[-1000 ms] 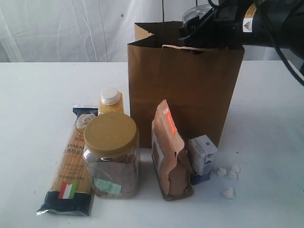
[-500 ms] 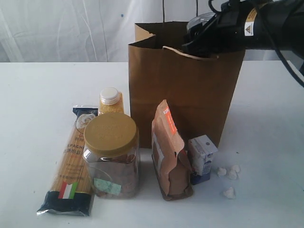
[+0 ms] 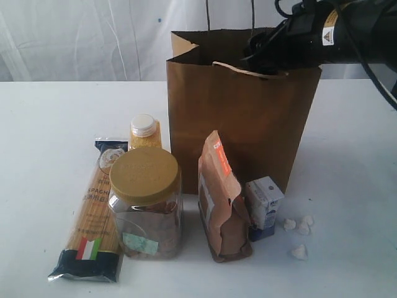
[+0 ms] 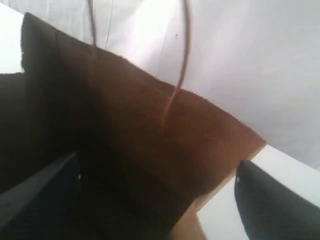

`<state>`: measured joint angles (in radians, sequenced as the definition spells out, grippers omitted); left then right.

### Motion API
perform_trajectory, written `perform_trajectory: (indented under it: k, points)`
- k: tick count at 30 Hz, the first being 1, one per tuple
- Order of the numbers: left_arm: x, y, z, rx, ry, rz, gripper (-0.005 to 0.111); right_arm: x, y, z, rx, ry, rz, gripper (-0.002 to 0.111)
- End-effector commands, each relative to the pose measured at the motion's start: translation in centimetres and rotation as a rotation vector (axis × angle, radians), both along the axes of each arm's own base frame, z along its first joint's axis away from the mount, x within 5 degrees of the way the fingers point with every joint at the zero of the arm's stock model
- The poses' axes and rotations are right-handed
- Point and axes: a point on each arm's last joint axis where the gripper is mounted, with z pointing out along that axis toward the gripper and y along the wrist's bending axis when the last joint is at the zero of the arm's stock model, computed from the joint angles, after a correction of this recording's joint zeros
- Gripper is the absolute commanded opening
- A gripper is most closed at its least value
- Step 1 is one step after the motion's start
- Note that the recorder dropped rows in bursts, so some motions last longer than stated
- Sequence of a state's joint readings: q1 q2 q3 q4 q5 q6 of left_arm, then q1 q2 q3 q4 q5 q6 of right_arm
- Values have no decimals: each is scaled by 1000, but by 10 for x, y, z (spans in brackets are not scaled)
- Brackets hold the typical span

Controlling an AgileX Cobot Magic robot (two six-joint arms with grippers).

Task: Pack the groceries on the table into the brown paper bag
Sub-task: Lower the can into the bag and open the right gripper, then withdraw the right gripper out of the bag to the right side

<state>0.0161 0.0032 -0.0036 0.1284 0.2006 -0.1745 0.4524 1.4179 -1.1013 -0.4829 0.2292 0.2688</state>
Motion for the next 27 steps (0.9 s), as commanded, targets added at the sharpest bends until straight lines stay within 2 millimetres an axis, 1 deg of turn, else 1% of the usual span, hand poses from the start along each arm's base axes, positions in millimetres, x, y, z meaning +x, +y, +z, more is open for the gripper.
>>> perform_trajectory:
  k: [1, 7, 11, 14, 18, 22, 25, 27]
  points:
    - [0, 0, -1, -4, 2, 6, 0, -1, -2, 5, 1, -22, 3, 78]
    - [0, 0, -1, -4, 2, 6, 0, -1, 0, 7, 18, -44, 14, 78]
    - [0, 0, -1, -4, 2, 6, 0, -5, -1, 18, 44, -90, 28, 78]
    - [0, 0, -1, -4, 2, 6, 0, -14, -5, 30, 63, -127, 29, 78]
    - [0, 0, -1, -4, 2, 6, 0, -34, -16, 56, 100, -188, 17, 78]
    - [0, 0, -1, -4, 2, 6, 0, -61, -31, 76, 178, -179, -29, 78]
    - [0, 0, -1, -4, 2, 6, 0, -89, -47, 89, 229, -136, -77, 78]
    - [0, 0, -1, -4, 2, 6, 0, -109, -59, 94, 228, -96, -114, 78]
